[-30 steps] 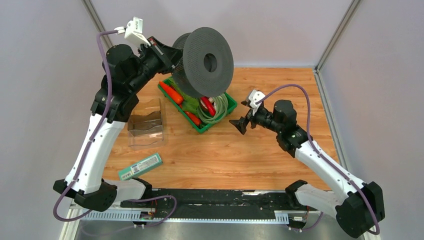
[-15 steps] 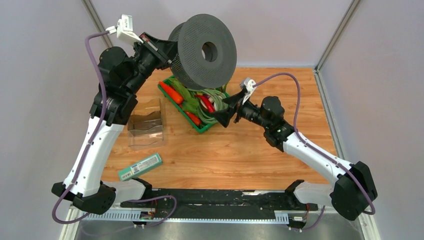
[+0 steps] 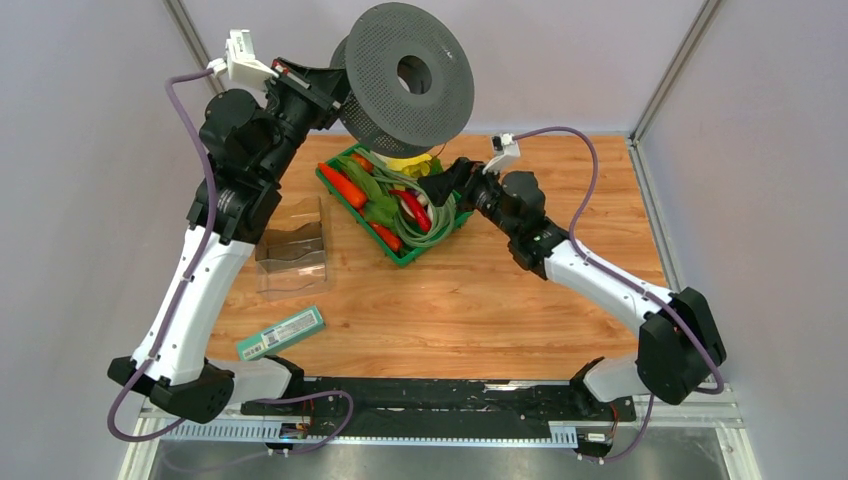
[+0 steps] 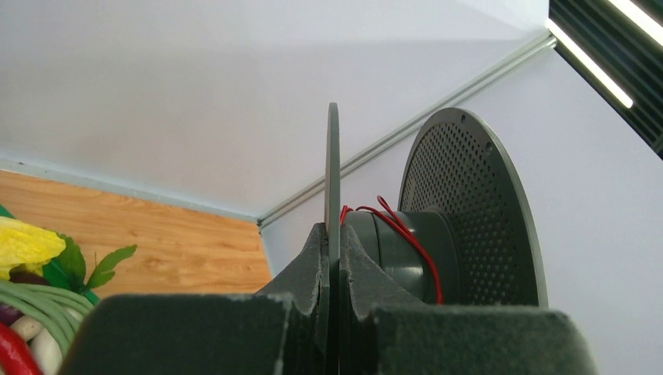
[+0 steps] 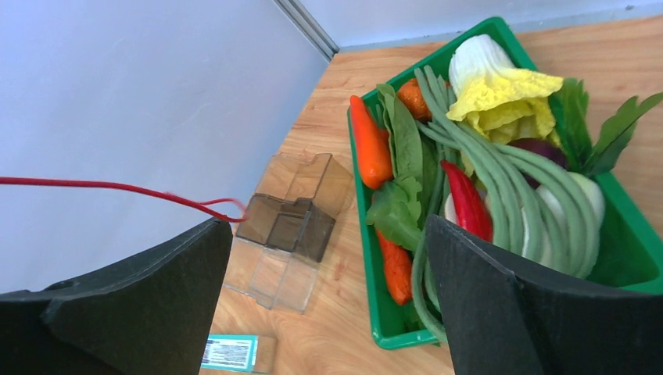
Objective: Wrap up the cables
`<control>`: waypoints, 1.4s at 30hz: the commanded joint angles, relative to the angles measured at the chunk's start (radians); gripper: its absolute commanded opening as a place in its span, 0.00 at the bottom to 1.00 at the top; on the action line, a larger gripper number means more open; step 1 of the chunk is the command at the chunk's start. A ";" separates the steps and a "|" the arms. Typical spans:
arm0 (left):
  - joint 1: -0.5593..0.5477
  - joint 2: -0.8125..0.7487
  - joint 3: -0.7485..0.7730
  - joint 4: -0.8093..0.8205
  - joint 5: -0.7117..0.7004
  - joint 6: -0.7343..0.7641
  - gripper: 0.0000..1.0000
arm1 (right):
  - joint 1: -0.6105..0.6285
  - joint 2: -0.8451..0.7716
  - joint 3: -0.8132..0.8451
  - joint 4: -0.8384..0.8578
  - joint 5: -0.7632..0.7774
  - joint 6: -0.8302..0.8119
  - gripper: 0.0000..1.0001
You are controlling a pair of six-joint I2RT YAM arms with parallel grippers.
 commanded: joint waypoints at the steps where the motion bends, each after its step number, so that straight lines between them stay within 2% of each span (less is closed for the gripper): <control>1: -0.002 -0.016 0.039 0.089 -0.062 -0.071 0.00 | 0.014 0.023 0.081 0.031 0.014 0.146 0.97; 6: -0.001 -0.016 0.038 0.069 -0.088 -0.104 0.00 | 0.023 0.058 0.124 -0.010 0.065 0.179 0.93; 12: -0.001 -0.007 0.049 0.062 -0.102 -0.130 0.00 | 0.023 0.122 0.186 -0.075 0.152 0.205 0.75; 18: -0.002 -0.012 0.042 0.040 -0.124 -0.158 0.00 | 0.023 0.176 0.238 -0.125 0.155 0.276 0.68; 27: -0.002 -0.010 0.040 0.033 -0.161 -0.155 0.00 | 0.027 0.199 0.209 -0.145 0.105 0.336 0.41; 33: -0.002 -0.002 0.039 0.034 -0.159 -0.163 0.00 | 0.027 0.199 0.192 -0.128 0.098 0.328 0.26; 42: -0.002 -0.001 0.038 0.023 -0.159 -0.172 0.00 | 0.027 0.221 0.190 -0.125 0.091 0.342 0.25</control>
